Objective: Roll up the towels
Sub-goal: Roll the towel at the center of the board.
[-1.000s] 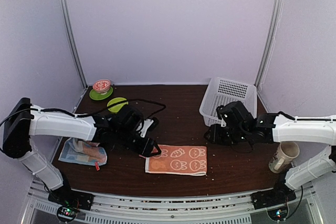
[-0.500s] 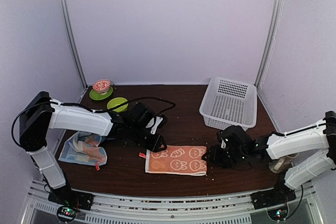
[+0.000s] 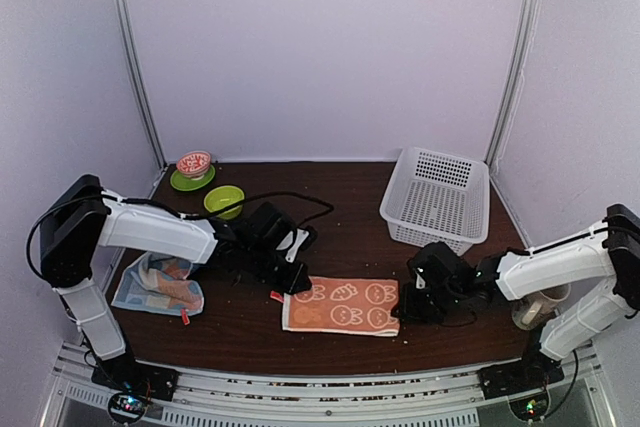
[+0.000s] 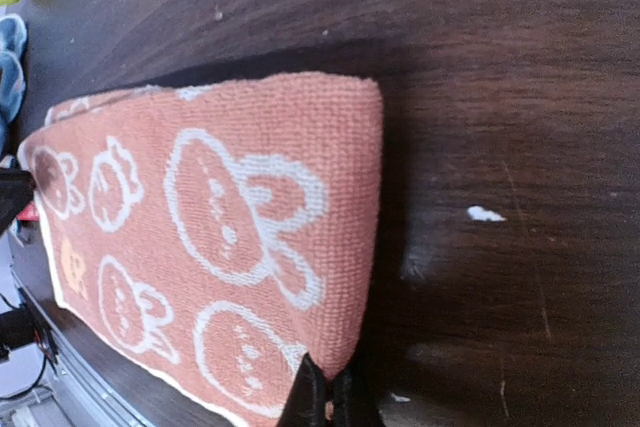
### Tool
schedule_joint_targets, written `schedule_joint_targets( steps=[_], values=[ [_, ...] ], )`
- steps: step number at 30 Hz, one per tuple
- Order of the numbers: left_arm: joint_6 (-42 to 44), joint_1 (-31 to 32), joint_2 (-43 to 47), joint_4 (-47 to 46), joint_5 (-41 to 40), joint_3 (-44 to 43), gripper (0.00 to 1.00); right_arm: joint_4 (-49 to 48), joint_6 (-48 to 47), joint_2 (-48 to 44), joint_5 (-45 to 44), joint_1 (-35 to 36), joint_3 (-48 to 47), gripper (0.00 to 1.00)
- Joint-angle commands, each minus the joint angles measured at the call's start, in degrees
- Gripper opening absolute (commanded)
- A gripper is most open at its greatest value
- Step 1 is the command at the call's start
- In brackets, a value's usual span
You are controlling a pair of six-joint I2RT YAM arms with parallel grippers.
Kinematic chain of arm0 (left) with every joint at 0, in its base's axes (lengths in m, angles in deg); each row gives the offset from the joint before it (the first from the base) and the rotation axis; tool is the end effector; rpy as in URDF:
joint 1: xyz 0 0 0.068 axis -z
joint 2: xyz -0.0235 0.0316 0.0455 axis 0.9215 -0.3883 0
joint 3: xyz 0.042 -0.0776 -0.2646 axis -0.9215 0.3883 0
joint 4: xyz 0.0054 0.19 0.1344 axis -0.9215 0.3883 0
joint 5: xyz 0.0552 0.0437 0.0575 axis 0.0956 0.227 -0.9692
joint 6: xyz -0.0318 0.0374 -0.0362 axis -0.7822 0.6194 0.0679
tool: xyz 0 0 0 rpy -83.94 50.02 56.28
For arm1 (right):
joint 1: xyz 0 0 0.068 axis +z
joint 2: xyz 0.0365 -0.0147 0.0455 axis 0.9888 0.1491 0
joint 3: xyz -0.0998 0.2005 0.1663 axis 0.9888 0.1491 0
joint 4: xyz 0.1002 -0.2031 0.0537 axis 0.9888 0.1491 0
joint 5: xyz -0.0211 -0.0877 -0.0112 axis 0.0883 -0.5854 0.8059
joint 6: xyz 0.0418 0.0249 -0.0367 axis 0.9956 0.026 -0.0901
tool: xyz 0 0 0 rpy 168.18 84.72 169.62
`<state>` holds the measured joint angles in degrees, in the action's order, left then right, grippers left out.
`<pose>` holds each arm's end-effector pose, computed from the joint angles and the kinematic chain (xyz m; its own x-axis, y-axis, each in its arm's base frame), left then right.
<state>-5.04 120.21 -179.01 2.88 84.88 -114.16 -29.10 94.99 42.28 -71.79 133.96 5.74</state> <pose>0.1964 -0.2755 0.1803 -0.8541 0.2910 -0.4311 0.4799 0.7605 -0.4374 0.1317 0.1841 0.1578 -0.9772 0.1306 -0.1675 0.0143 0.8272 0.5617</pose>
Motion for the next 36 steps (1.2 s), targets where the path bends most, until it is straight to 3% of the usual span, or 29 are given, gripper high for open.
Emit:
schedule_joint_targets(
  steps=[1, 6, 10, 23, 36],
  values=[
    [-1.7, 1.3, -1.9, -5.1, 4.5, 1.1, 0.02, 18.3, -10.9, -2.8, -9.6, 0.0, -8.0, 0.00],
    [-4.5, 3.9, -3.3, -7.3, 6.4, -1.0, 0.00, 34.8, -21.6, -1.0, -16.5, -0.3, -16.7, 0.00],
    [-5.0, 4.0, -2.0, -7.1, 5.5, -1.9, 0.00, 40.4, -24.4, 0.5, -20.3, -0.2, -20.4, 0.00],
    [-4.2, 4.0, -5.0, -8.4, 9.8, -7.1, 0.00, 33.9, -19.9, 9.3, -18.5, 1.5, -23.9, 0.00],
    [-4.6, 3.9, -9.9, -10.2, 11.7, -6.0, 0.00, 30.2, -19.4, 12.9, -12.9, 3.3, -26.9, 0.04]
  ],
)
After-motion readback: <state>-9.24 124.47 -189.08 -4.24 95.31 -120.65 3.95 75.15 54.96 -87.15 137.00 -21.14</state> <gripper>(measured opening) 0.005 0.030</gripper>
